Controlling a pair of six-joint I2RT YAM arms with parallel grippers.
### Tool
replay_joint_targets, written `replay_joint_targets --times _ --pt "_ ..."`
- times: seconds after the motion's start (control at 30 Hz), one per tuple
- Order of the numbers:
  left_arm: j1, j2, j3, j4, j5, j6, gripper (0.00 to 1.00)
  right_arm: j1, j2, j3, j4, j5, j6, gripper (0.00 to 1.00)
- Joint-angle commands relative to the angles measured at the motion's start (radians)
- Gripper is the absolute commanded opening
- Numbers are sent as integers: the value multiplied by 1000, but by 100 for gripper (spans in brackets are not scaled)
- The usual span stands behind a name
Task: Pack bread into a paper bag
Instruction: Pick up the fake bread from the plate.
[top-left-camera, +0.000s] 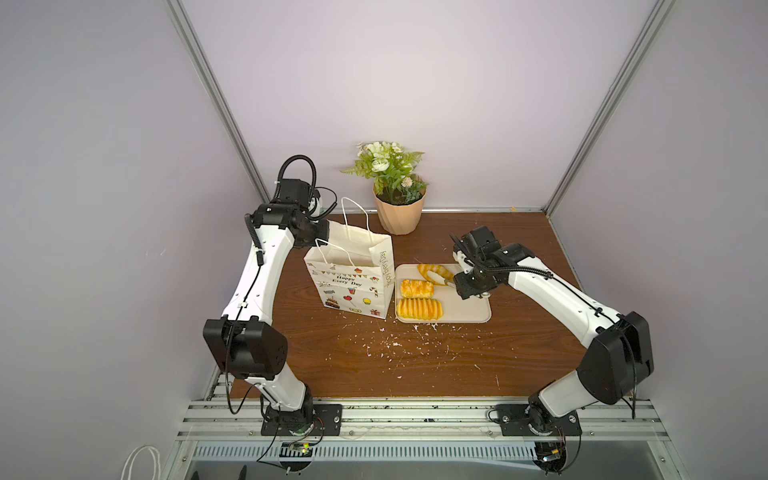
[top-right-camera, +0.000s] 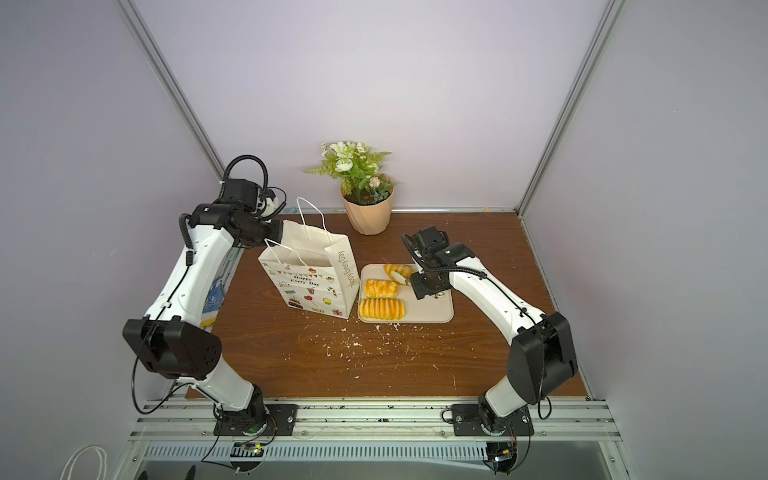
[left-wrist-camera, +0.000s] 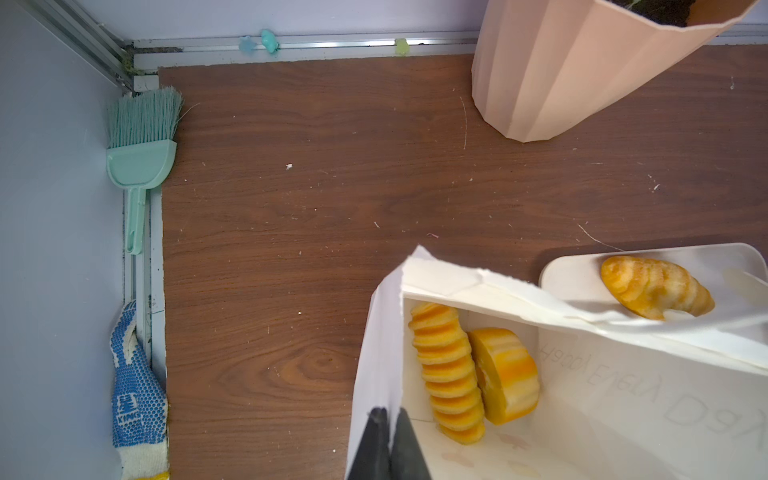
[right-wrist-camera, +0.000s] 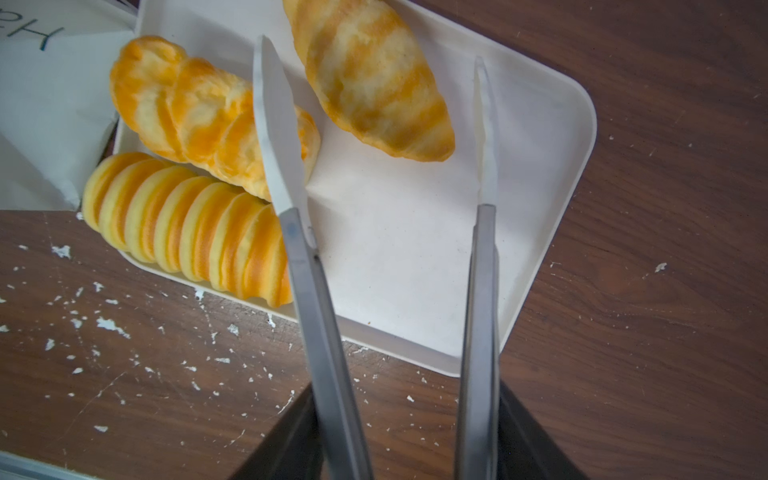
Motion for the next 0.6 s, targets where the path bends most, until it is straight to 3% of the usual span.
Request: replay_joint_targets --times 0.0,0.43,0.57 --pt "14 -17 -5 -22 -6 -1 8 -2 -4 -4 8 -7 -28 60" --pt "14 -23 -4 -20 2 -1 8 -2 65 -2 57 15 -59 58" --pt "16 -29 -12 -21 2 0 8 -2 74 8 54 18 -68 50"
